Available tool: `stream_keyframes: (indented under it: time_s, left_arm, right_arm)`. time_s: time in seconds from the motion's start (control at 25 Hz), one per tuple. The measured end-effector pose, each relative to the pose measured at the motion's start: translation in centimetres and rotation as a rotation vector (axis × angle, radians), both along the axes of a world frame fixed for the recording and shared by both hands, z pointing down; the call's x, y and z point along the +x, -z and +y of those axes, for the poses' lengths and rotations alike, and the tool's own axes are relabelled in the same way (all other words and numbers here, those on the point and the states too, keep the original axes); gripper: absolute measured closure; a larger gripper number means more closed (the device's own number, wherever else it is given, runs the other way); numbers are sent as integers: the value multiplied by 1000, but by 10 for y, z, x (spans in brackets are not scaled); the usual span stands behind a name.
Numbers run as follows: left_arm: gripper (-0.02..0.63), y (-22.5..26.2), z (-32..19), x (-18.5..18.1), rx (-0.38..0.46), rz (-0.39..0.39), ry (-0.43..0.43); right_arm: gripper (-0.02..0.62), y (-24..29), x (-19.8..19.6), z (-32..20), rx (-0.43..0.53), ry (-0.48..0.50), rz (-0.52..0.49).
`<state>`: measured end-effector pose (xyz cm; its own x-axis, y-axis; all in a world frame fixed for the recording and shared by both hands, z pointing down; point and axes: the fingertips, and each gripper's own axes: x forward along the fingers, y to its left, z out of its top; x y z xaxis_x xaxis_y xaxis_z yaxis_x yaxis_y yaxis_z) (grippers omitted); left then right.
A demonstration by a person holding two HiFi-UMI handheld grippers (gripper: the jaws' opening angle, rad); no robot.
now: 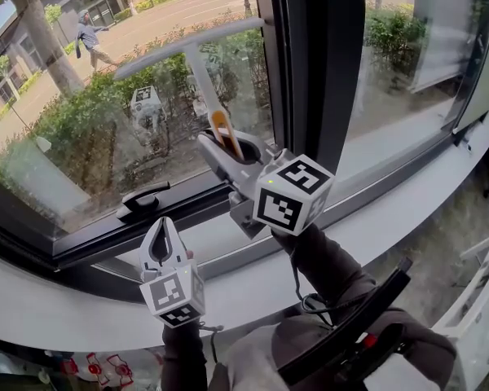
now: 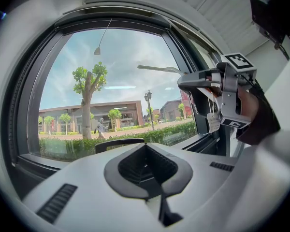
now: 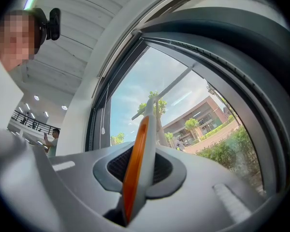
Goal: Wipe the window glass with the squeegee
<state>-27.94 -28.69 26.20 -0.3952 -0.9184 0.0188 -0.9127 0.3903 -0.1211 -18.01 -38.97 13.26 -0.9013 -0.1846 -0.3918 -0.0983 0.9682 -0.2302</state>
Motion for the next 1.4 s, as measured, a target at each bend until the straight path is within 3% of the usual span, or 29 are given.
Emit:
stream_keyframes:
  time_s: [0.68, 1.4]
  left_arm:
    - [604, -6, 2, 14, -47, -9, -33]
    - [604, -13, -1, 16, -30, -19, -36]
  right_arm:
    - [557, -26, 4, 7, -54, 14, 18]
    - [560, -65, 0, 6, -93, 33, 48]
